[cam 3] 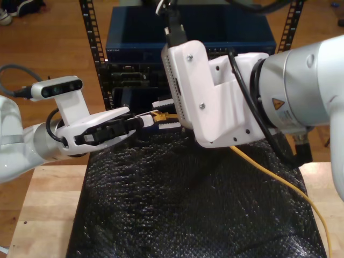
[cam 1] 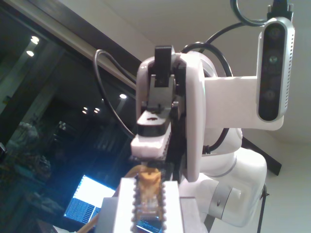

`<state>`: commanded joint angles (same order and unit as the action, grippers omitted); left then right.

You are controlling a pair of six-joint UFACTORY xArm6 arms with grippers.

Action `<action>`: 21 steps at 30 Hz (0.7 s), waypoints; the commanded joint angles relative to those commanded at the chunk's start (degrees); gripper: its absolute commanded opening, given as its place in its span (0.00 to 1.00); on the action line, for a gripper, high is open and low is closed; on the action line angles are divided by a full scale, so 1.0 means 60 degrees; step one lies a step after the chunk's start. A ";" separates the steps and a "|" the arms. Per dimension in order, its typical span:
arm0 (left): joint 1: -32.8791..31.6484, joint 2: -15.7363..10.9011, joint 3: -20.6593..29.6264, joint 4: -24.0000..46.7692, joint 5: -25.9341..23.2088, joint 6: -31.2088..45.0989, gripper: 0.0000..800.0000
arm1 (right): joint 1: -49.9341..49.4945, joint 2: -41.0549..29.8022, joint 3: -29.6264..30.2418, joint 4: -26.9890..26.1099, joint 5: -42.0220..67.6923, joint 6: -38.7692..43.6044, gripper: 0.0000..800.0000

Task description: Grab the cable and plug it in

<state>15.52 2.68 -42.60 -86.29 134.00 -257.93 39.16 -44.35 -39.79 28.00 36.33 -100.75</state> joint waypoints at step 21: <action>0.0000 0.0000 0.0000 0.0000 0.0015 -0.0044 0.04 | 0.0015 -0.0044 0.0000 0.0000 0.0000 0.0015 0.22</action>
<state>15.52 2.68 -42.60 -86.29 134.09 -258.20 39.25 -44.62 -39.79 28.00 36.33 -100.66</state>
